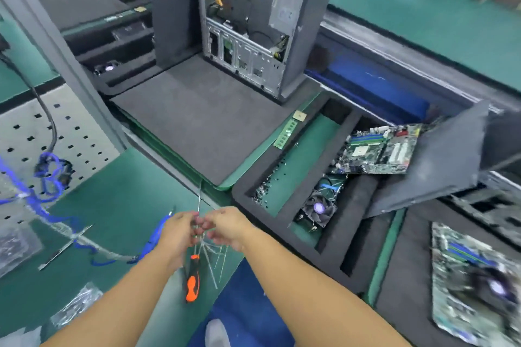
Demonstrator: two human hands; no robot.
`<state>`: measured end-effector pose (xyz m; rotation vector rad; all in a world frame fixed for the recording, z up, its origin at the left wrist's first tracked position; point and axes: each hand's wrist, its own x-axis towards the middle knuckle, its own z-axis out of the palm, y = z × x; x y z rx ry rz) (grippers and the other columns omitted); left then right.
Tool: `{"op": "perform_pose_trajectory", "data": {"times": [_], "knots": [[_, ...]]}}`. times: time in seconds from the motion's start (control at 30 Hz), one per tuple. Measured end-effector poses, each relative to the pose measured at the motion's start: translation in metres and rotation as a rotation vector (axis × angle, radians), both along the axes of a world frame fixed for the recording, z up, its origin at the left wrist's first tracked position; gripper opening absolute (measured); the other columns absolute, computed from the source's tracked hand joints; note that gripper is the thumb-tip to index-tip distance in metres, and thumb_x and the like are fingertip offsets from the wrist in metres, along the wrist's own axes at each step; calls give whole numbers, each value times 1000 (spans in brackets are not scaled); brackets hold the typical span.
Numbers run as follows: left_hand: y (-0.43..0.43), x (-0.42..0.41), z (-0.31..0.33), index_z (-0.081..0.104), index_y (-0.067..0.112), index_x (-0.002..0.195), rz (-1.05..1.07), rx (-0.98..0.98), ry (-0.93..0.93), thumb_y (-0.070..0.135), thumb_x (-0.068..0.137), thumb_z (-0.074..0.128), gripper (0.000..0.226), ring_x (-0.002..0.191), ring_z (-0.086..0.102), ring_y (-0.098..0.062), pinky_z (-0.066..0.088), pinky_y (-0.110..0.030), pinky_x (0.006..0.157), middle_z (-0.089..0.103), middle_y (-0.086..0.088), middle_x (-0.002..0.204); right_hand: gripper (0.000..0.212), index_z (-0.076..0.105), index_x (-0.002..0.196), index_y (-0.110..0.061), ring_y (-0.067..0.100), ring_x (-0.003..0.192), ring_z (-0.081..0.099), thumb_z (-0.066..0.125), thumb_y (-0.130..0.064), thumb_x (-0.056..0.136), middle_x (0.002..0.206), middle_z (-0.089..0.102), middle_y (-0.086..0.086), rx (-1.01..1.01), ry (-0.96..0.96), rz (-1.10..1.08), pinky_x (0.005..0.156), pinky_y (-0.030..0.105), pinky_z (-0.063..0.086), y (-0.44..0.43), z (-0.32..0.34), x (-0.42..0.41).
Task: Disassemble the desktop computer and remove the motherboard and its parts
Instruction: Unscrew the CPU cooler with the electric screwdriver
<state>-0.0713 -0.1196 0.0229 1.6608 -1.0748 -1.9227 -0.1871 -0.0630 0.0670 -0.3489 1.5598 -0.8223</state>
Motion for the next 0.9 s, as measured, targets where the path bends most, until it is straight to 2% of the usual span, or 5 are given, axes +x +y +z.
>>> {"op": "perform_pose_trajectory", "data": {"times": [0.3,0.47,0.63,0.8,0.9], "knots": [[77,-164,84,55,12,74,-410,-37,222,15,92,59,18,50,48,-22,31,-30,50,50,-10,63,13,60,80,-20,10,48,38,60,-26,92,64,57,-4,-78,193,-301,42,19,22,122,79,-123],[156,-242,121,59,9,82,-631,-103,337,7,93,51,14,58,45,-24,32,-30,52,49,-11,68,15,62,81,-19,10,47,38,58,-29,93,68,59,-4,-85,312,-426,42,19,22,216,122,-180],[238,-303,131,66,6,92,-828,-186,283,7,88,49,18,60,48,-23,27,-27,51,56,-13,69,14,61,80,-20,11,52,40,57,-25,92,72,60,-5,-45,430,-508,45,20,27,310,144,-220],[307,-351,111,70,15,93,-1053,-356,204,9,96,48,23,74,65,-22,38,-28,56,73,-8,76,19,56,73,-22,13,52,41,53,-21,91,71,58,-2,12,510,-578,45,23,28,388,137,-256],[339,-376,92,68,13,95,-1101,-459,112,6,95,52,18,97,67,-27,51,-38,81,73,-7,100,7,61,84,-19,14,62,49,55,-20,87,79,58,1,63,593,-551,53,26,39,419,128,-278]]}}
